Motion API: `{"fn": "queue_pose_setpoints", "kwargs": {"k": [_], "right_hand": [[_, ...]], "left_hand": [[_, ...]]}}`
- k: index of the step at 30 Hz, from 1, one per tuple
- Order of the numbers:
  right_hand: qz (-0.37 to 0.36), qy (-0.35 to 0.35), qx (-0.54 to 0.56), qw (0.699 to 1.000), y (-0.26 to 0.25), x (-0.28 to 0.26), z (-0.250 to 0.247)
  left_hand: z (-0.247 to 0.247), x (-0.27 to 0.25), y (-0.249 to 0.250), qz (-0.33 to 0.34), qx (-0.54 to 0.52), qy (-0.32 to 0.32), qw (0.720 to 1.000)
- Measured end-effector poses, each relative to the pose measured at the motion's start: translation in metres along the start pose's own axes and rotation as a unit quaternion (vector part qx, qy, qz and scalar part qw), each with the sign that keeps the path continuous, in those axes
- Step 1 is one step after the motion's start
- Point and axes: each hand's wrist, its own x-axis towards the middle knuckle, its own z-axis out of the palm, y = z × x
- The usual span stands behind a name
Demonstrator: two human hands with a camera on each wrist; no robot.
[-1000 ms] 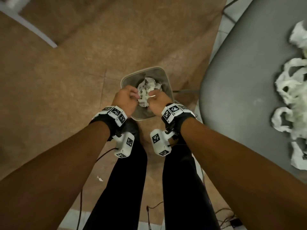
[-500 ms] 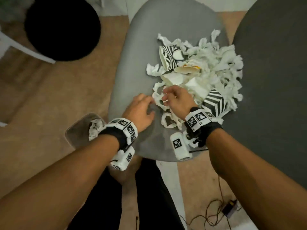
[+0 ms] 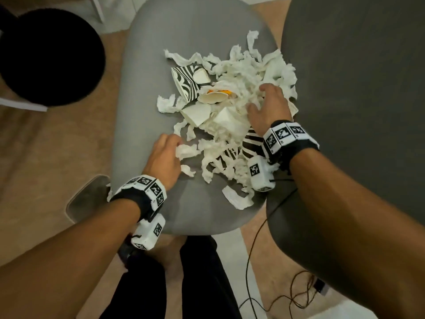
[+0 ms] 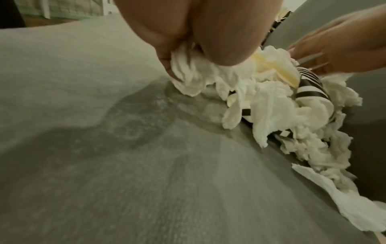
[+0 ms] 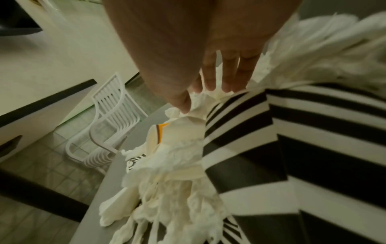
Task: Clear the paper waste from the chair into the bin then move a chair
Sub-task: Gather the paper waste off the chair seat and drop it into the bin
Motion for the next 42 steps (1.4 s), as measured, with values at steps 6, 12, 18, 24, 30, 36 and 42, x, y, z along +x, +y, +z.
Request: {"fn": "queue_pose_setpoints", "kwargs": {"k": [6,12,18,24,30,36,42], "right_hand": [[0.047,-0.086,-0.028,0.995,-0.012,0.019,0.016],[-0.024,0.001,-0.079,0.997,-0.011,0.011,0.013],[-0.081,0.073,0.071,0.991,-0.024,-0.006,-0.003],[-0.105,0.048,0.165,0.979,-0.045,-0.027,-0.001],[-0.079,-0.024,0.149,0.985,-0.061,-0.043,0.012],[-0.065,-0.109,0.138,0.982,-0.074,-0.067,0.038],[-0.071,-0.178,0.143,0.971,-0.082,-0.072,0.062]], "left_hand": [[-0.01,0.001,0.02,-0.054,-0.015,0.026,0.998],[0.002,0.0,0.018,-0.061,0.05,-0.108,0.991],[0.0,-0.012,0.001,-0.059,0.103,-0.059,0.991],[-0.01,-0.027,-0.001,-0.041,0.08,-0.023,0.996],[-0.011,-0.044,-0.013,-0.002,0.076,-0.103,0.992],[-0.001,-0.066,-0.019,0.046,0.2,-0.128,0.97],[-0.008,-0.06,-0.031,0.086,0.125,-0.111,0.982]]}}
